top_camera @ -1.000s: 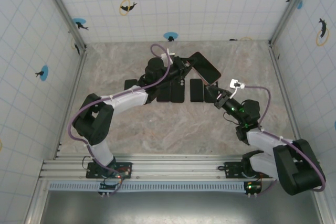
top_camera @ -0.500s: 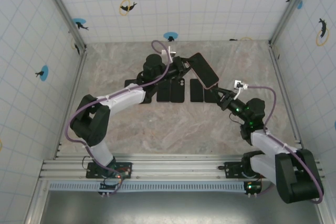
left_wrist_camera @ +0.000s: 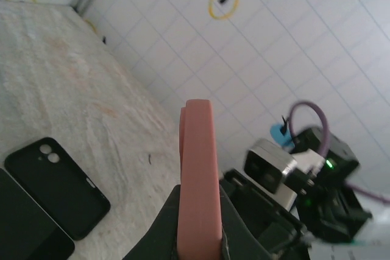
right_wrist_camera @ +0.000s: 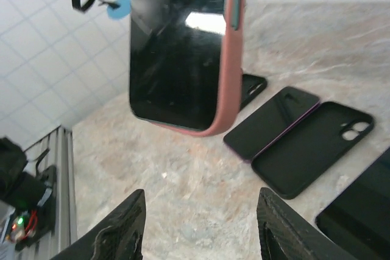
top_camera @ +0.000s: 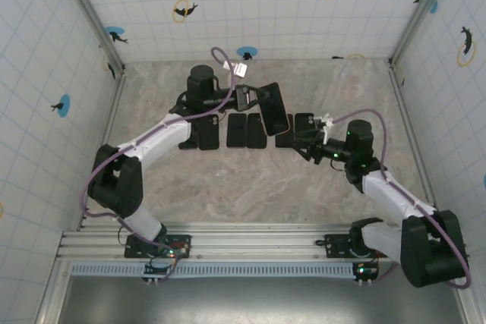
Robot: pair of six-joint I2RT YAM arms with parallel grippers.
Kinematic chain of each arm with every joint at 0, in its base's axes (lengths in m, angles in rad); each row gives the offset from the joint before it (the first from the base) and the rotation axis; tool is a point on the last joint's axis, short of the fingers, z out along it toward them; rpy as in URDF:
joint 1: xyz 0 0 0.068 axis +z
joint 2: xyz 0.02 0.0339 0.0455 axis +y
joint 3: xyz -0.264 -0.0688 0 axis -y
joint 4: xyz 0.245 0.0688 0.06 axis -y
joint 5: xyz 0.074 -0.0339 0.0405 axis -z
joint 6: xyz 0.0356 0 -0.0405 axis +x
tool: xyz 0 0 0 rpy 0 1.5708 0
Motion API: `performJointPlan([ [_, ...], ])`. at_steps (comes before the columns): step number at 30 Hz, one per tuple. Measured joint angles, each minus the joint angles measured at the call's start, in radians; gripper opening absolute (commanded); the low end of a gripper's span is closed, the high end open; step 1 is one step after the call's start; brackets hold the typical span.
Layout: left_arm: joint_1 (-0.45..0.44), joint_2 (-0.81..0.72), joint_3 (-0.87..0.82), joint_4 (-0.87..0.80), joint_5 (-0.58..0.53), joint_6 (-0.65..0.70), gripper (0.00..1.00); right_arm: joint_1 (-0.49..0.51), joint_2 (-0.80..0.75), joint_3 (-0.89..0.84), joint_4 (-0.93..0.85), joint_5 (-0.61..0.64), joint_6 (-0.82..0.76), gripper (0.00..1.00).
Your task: Take the phone out of the phone case
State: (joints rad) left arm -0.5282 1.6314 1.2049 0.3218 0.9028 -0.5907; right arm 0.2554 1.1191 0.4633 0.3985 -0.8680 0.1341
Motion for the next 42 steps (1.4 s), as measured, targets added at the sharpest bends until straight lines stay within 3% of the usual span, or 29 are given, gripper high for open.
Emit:
performJointPlan([
  [7,0.013,-0.081,0.008,-0.175,0.132,0.236,0.0,0.079,0.101,0.124,-0.143,-0.104,-0.241,0.43],
  [15,0.031,-0.151,0.005,-0.289,0.163,0.401,0.0,0.122,0.171,0.209,-0.244,-0.216,-0.402,0.27],
  [26,0.034,-0.171,-0.015,-0.323,0.179,0.483,0.0,0.158,0.222,0.254,-0.301,-0.26,-0.472,0.22],
  [42,0.039,-0.177,-0.016,-0.312,0.224,0.486,0.0,0.164,0.254,0.312,-0.376,-0.249,-0.521,0.2],
])
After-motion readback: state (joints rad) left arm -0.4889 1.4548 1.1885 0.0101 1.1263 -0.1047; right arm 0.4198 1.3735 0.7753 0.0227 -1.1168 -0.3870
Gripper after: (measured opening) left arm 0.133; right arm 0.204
